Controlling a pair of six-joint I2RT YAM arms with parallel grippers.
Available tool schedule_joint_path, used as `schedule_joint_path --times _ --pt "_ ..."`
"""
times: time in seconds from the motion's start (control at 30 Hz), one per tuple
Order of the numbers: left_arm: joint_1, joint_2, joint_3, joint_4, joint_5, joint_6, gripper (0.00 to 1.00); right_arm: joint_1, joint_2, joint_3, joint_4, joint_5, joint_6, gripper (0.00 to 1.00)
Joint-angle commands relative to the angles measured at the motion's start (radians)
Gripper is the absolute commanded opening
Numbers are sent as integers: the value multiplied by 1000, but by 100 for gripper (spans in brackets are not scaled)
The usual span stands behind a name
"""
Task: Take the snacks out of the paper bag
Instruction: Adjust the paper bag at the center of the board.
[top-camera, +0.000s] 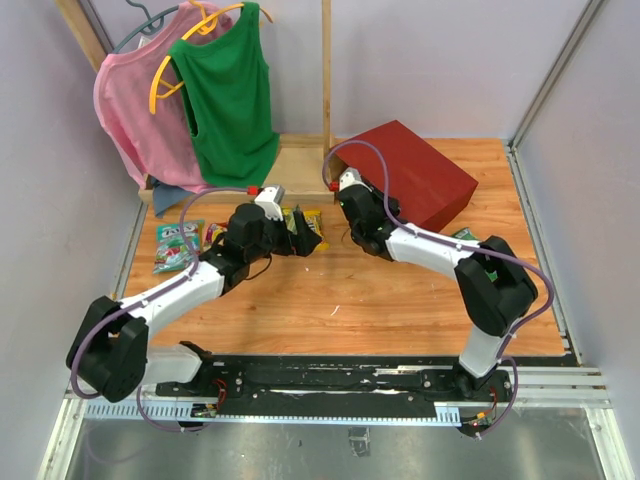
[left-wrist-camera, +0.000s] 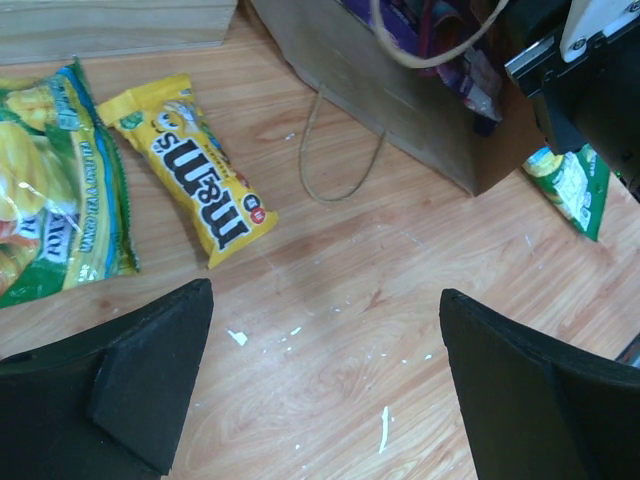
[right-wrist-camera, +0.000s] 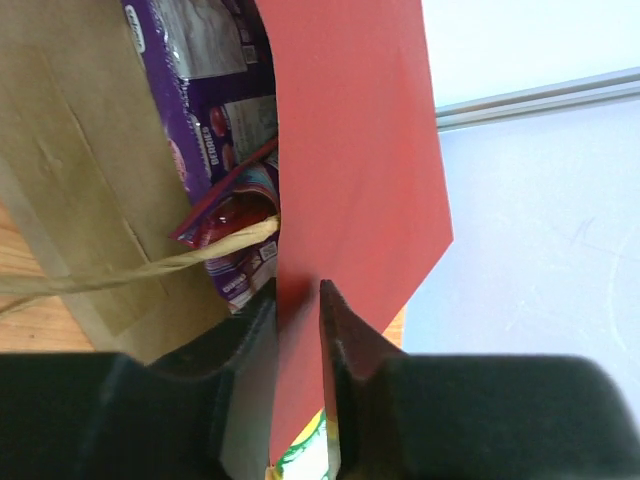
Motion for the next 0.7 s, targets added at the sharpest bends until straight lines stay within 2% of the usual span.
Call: schedule_joint_path --times 0.0,0.07,0.2,0.37,0.57,0.67 --pt "-1 36 -31 109 62 -44 99 -12 -51 -41 98 71 -16 18" --pt "-2 64 -40 153 89 -78 99 -13 -55 -45 99 73 -16 9" --pt "-4 113 -44 232 119 -129 98 -13 -86 -66 96 66 4 2" --pt "-6 179 -53 409 145 -237 97 -29 -173 -100 37 4 104 1" --pt "-14 312 -43 731 221 -420 96 -76 -254 -115 -52 -127 202 1" --pt "-23 434 -19 941 262 -579 94 -85 -255 -105 -90 -172 226 1"
